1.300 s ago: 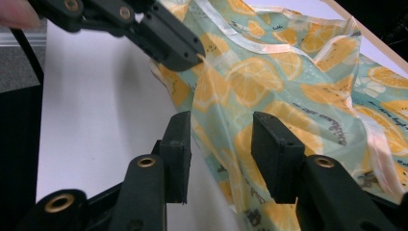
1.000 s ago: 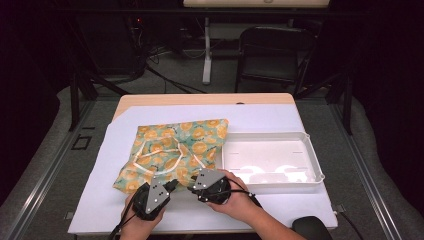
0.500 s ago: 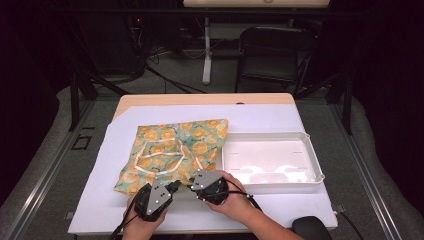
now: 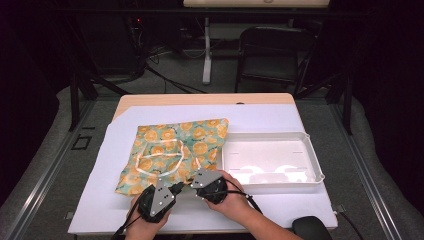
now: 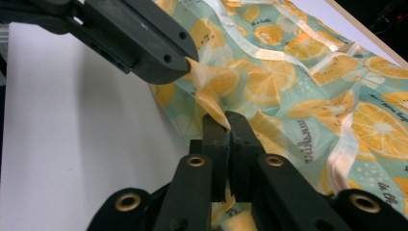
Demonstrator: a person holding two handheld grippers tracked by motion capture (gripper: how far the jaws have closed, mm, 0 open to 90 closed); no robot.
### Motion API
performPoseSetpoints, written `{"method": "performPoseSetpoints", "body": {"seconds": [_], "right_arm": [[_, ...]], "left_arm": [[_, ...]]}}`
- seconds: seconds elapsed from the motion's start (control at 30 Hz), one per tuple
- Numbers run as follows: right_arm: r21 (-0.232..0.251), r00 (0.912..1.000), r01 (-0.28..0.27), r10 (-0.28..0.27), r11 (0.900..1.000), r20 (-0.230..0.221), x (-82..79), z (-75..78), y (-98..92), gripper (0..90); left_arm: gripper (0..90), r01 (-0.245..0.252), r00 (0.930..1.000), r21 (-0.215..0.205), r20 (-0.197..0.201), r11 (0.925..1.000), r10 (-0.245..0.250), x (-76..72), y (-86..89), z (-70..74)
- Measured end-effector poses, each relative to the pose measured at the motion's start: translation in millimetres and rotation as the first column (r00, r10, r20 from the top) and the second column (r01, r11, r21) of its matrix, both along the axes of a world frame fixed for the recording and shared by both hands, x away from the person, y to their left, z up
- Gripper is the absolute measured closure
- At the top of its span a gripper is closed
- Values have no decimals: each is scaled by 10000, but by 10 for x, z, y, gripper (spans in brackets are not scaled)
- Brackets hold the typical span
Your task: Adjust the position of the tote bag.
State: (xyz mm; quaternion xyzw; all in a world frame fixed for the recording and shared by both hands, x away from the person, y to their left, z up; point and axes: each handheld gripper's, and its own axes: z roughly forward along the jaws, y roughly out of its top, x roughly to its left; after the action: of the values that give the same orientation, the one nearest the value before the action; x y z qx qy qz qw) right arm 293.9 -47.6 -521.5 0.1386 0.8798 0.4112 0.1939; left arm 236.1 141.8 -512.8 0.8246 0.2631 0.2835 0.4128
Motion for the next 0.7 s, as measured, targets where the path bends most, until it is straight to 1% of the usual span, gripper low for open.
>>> {"method": "performPoseSetpoints", "body": {"seconds": [0.07,0.1,0.13,0.17,0.2,0.23,0.27,0.3,0.33,0.37,0.4,0.43,0.47,0.5,0.57,0.6,0.63,0.67,0.7], "right_arm": [[92,10000,71,-72,9999,12,9,7,-7,899],[67,10000,69,-70,10000,24,16,15,-12,900],[96,9999,125,-125,9999,54,21,19,-16,900],[115,9999,136,-137,9998,55,28,25,-20,900],[115,9999,136,-137,9998,55,28,25,-20,900],[222,9998,202,-204,9995,60,42,36,-30,900],[234,9997,242,-244,9994,85,48,47,-38,900],[407,9995,308,-312,9987,80,56,51,-42,900],[452,9996,294,-296,9985,40,72,65,-54,900],[431,9992,363,-368,9984,125,81,83,-61,900],[451,9988,421,-431,9981,215,88,99,-66,900],[526,9987,439,-451,9977,230,98,117,-69,900],[516,9987,438,-451,9977,252,109,138,-72,900],[513,9984,479,-493,9975,264,118,161,-74,900],[733,9982,534,-552,9959,230,142,184,-65,900],[676,9983,523,-538,9963,209,155,197,-63,900],[676,9983,523,-538,9963,209,155,197,-63,900],[701,9981,580,-594,9958,174,174,198,-43,900],[592,9981,562,-575,9967,205,185,206,-37,900]], "left_arm": [[893,-22,10000,-34,-7,10000,22,3,10,2],[873,-22,10000,-34,-7,10000,22,3,10,2],[848,-128,9999,-13,38,9999,128,5,26,3],[808,-128,9999,-13,38,9999,128,5,26,3],[808,-112,9999,-32,35,9999,112,7,41,8],[736,-261,9995,-89,147,9996,262,10,83,26],[706,-430,9988,-160,220,9989,433,12,109,38],[672,-552,9981,-268,246,9981,558,15,143,54],[634,-627,9978,-426,192,9971,636,20,180,72],[596,-738,9971,-580,149,9956,748,27,216,86],[558,-833,9963,-640,171,9945,846,41,251,97],[527,-969,9951,-610,155,9934,980,50,287,107],[515,-1108,9937,-540,134,9924,1117,60,326,116],[508,-1280,9916,-625,114,9898,1289,69,362,118],[496,-1460,9892,-710,20,9867,1466,80,442,130],[493,-1577,9874,-730,34,9848,1583,83,473,134],[492,-1577,9874,-730,34,9848,1583,83,473,134],[488,-1685,9855,-797,73,9825,1696,87,523,145],[487,-1700,9852,-806,99,9821,1714,84,543,151]]}}
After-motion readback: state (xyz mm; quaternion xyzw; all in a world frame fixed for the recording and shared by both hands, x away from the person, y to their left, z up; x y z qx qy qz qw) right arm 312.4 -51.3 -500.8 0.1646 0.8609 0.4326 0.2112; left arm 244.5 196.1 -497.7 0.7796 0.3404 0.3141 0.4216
